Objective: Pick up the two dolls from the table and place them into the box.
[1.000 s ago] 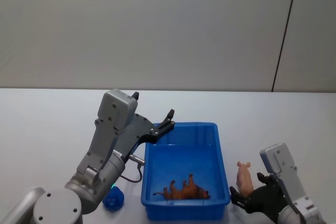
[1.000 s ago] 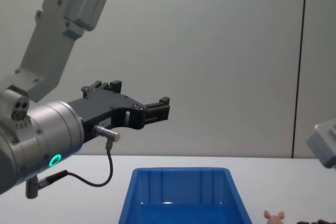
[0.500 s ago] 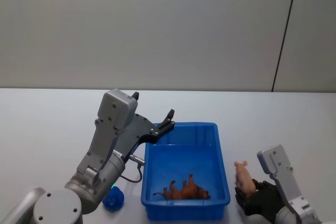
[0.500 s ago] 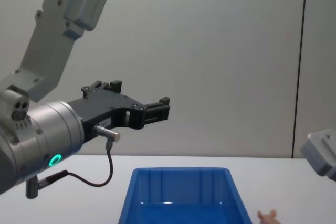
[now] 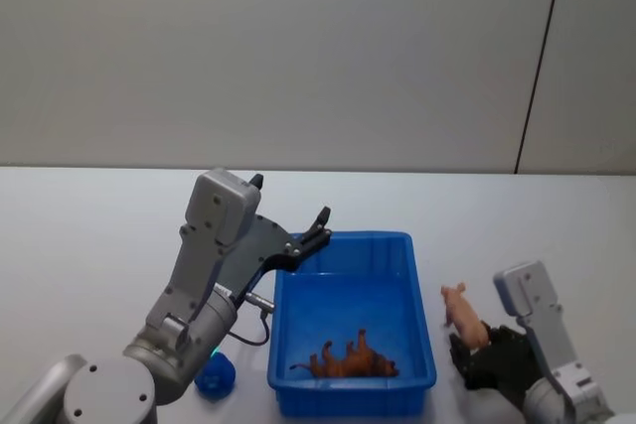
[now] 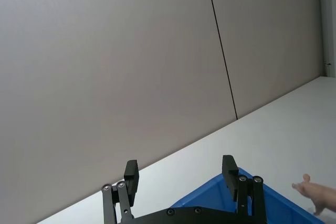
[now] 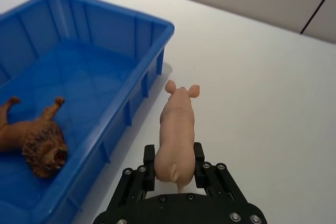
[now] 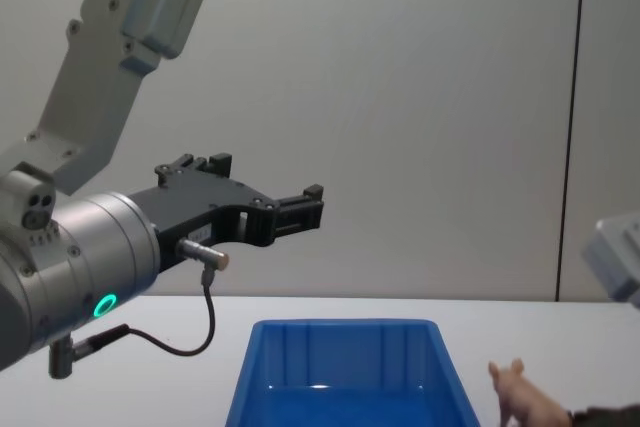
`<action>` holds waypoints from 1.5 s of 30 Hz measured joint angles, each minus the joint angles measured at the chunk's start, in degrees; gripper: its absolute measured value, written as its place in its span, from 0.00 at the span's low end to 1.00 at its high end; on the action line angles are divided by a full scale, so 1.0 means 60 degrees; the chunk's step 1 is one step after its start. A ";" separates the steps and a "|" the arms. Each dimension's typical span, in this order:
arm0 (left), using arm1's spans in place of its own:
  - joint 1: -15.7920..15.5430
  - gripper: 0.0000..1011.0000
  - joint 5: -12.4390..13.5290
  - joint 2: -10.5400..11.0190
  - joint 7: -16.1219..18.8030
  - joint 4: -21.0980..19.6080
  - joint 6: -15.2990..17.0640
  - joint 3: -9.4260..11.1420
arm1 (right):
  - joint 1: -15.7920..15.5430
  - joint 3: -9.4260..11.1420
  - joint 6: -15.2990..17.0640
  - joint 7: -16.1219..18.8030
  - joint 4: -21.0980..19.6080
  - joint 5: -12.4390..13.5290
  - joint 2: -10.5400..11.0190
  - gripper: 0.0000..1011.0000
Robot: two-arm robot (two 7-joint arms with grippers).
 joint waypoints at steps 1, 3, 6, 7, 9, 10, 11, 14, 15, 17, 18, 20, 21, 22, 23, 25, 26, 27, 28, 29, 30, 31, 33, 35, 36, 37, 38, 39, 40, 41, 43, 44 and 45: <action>0.0000 0.99 0.0000 0.0000 0.0000 0.0000 0.0000 0.0000 | -0.0007 0.0006 -0.0040 -0.0021 -0.0050 -0.0001 0.0004 0.39; 0.0000 0.99 0.0000 0.0000 0.0000 0.0000 0.0000 0.0000 | -0.0024 0.0026 -0.0182 -0.0073 -0.0174 -0.0005 0.0013 0.39; 0.0000 0.99 0.0000 0.0000 0.0000 0.0000 0.0000 0.0000 | -0.0042 0.0048 -0.0363 -0.0112 -0.0385 -0.0008 0.0029 0.39; 0.0000 0.99 0.0000 -0.0001 0.0000 0.0000 0.0000 0.0000 | -0.0043 0.0054 -0.0385 -0.0113 -0.0446 -0.0008 0.0033 0.38; 0.0000 0.99 0.0000 0.0000 0.0000 0.0000 0.0000 0.0000 | -0.0043 0.0067 -0.0474 -0.0110 -0.0565 -0.0008 0.0039 0.39; 0.0000 0.99 0.0000 0.0000 0.0000 0.0000 0.0000 0.0000 | -0.0040 0.0075 -0.0546 -0.0084 -0.0705 -0.0006 0.0044 0.39; 0.0000 0.99 0.0000 0.0000 0.0000 0.0000 0.0000 0.0000 | -0.0035 0.0077 -0.0572 -0.0058 -0.0764 -0.0005 0.0045 0.39; 0.0000 0.99 0.0000 0.0000 0.0000 0.0000 0.0000 0.0000 | 0.0005 0.0078 -0.0653 0.0093 -0.0988 -0.0004 0.0040 0.39; 0.0000 0.99 0.0000 0.0000 0.0000 0.0000 0.0000 0.0000 | 0.0034 0.0070 -0.0677 0.0202 -0.1071 -0.0008 0.0033 0.39; 0.0000 0.99 0.0000 0.0000 0.0000 0.0000 0.0000 0.0000 | 0.0062 0.0057 -0.0685 0.0288 -0.1128 -0.0021 0.0019 0.38; 0.0000 0.99 0.0000 0.0000 0.0000 -0.0001 0.0000 0.0000 | 0.0104 0.0028 -0.0685 0.0417 -0.1192 -0.0049 -0.0014 0.39; 0.0000 0.99 0.0000 0.0000 0.0001 0.0000 0.0000 0.0000 | 0.0152 -0.0006 -0.0680 0.0519 -0.1235 -0.0072 -0.0052 0.39; 0.0000 0.99 0.0000 0.0000 0.0000 0.0000 0.0001 0.0000 | 0.0179 -0.0027 -0.0662 0.0594 -0.1250 -0.0094 -0.0076 0.39; 0.0000 0.99 0.0000 0.0000 0.0000 0.0000 0.0000 0.0000 | 0.0223 -0.0063 -0.0625 0.0689 -0.1257 -0.0132 -0.0117 0.39; 0.0000 0.99 0.0000 0.0000 0.0000 0.0000 0.0000 0.0000 | 0.0253 -0.0091 -0.0593 0.0737 -0.1257 -0.0157 -0.0151 0.39; 0.0000 0.99 0.0000 0.0000 0.0001 0.0000 0.0000 -0.0001 | 0.0332 -0.0161 -0.0516 0.0879 -0.1226 -0.0234 -0.0234 0.39; 0.0000 0.99 0.0000 0.0000 0.0000 0.0000 0.0000 0.0000 | 0.0366 -0.0192 -0.0491 0.0923 -0.1188 -0.0263 -0.0272 0.39; 0.0000 0.99 0.0000 0.0000 0.0000 0.0000 0.0000 0.0000 | 0.0418 -0.0238 -0.0441 0.0991 -0.1114 -0.0322 -0.0332 0.38; 0.0000 0.99 0.0000 0.0000 0.0001 0.0000 0.0000 0.0000 | 0.0418 -0.0238 -0.0441 0.0991 -0.1114 -0.0322 -0.0332 0.39; 0.0000 0.99 0.0000 0.0000 0.0000 0.0000 0.0000 -0.0001 | 0.0474 -0.0284 -0.0391 0.1058 -0.1029 -0.0394 -0.0394 0.38; 0.0000 0.99 0.0000 0.0000 0.0000 0.0000 0.0000 -0.0001 | 0.0500 -0.0306 -0.0370 0.1085 -0.0989 -0.0428 -0.0423 0.39; 0.0000 0.99 0.0000 0.0000 0.0000 0.0000 0.0000 -0.0001 | 0.0562 -0.0358 -0.0337 0.1131 -0.0880 -0.0484 -0.0494 0.39; 0.0000 0.99 0.0000 0.0000 0.0000 0.0000 0.0000 0.0000 | 0.0611 -0.0396 -0.0306 0.1172 -0.0786 -0.0538 -0.0548 0.42; 0.0000 0.99 0.0000 0.0000 0.0000 0.0000 0.0000 0.0000 | 0.0692 -0.0456 -0.0268 0.1220 -0.0628 -0.0618 -0.0637 0.47; 0.0000 0.99 0.0000 0.0000 0.0001 0.0000 0.0000 0.0000 | 0.0716 -0.0470 -0.0258 0.1229 -0.0583 -0.0639 -0.0662 0.52; 0.0000 0.99 0.0000 0.0000 0.0000 0.0000 0.0000 -0.0001 | 0.0738 -0.0485 -0.0248 0.1238 -0.0542 -0.0666 -0.0685 0.54; 0.0000 0.99 0.0000 0.0000 0.0000 0.0000 0.0000 0.0000 | 0.0760 -0.0497 -0.0242 0.1243 -0.0498 -0.0681 -0.0707 0.55; 0.0000 0.99 0.0000 0.0000 0.0000 -0.0001 0.0000 -0.0001 | 0.0803 -0.0523 -0.0236 0.1248 -0.0407 -0.0709 -0.0752 0.60; 0.0000 0.99 0.0000 0.0000 0.0001 0.0000 0.0000 0.0000 | 0.0836 -0.0539 -0.0236 0.1250 -0.0335 -0.0732 -0.0784 0.61; 0.0000 0.99 0.0000 0.0000 0.0000 0.0000 0.0000 -0.0001 | 0.0850 -0.0544 -0.0236 0.1250 -0.0309 -0.0740 -0.0797 0.65; 0.0000 0.99 0.0000 0.0000 0.0000 0.0000 0.0000 -0.0001 | 0.0877 -0.0554 -0.0243 0.1250 -0.0260 -0.0750 -0.0821 0.71; 0.0000 0.99 0.0000 0.0000 0.0000 0.0000 0.0000 -0.0001 | 0.0889 -0.0557 -0.0250 0.1250 -0.0239 -0.0752 -0.0830 0.73; 0.0000 0.99 0.0000 0.0000 0.0001 0.0000 0.0000 -0.0001 | 0.0912 -0.0558 -0.0283 0.1242 -0.0202 -0.0753 -0.0845 0.79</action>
